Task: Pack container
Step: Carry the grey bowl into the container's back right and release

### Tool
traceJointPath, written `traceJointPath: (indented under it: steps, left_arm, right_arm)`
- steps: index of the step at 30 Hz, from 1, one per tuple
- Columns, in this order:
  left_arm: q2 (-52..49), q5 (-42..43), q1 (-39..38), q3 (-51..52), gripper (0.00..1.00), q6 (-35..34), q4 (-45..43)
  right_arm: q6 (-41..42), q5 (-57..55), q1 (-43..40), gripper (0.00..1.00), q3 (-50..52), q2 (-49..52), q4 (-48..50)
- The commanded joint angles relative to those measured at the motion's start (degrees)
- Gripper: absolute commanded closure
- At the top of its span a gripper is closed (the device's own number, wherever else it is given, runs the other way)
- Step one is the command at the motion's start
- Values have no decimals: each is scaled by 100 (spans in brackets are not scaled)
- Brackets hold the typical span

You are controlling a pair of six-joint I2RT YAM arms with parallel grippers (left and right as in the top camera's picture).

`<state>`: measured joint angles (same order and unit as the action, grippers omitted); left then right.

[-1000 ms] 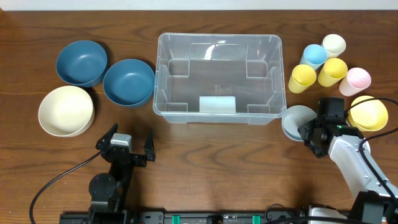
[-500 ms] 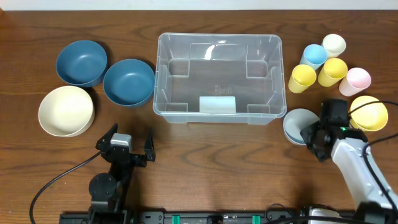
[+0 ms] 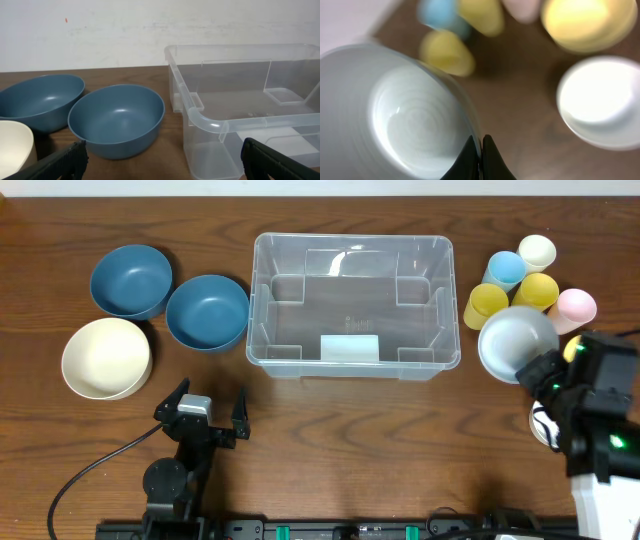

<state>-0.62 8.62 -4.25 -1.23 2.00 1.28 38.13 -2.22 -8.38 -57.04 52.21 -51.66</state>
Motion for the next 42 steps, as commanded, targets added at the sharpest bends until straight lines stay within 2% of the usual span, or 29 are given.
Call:
traceJointPath:
  steps: [1, 7, 13, 21, 32, 42]
  left_arm:
    - [28, 83, 22, 101, 2, 96, 192]
    - [28, 83, 22, 101, 2, 96, 192]
    - [28, 83, 22, 101, 2, 96, 192]
    - [28, 83, 22, 101, 2, 96, 192]
    - [28, 83, 22, 101, 2, 96, 192]
    - [28, 83, 22, 101, 2, 96, 192]
  right_arm:
    - [-949, 645, 173, 98, -560, -184, -2]
    - [-1276, 767, 804, 99, -1392, 518, -151]
    - [-1703, 761, 1624, 98, -2675, 2293, -437]
    - [-1786, 699, 2044, 98, -3928, 4092, -420]
    - [-1875, -142, 2142, 99, -4094, 5418, -341]
    - [-2258, -835, 2197, 98, -4092, 5923, -85]
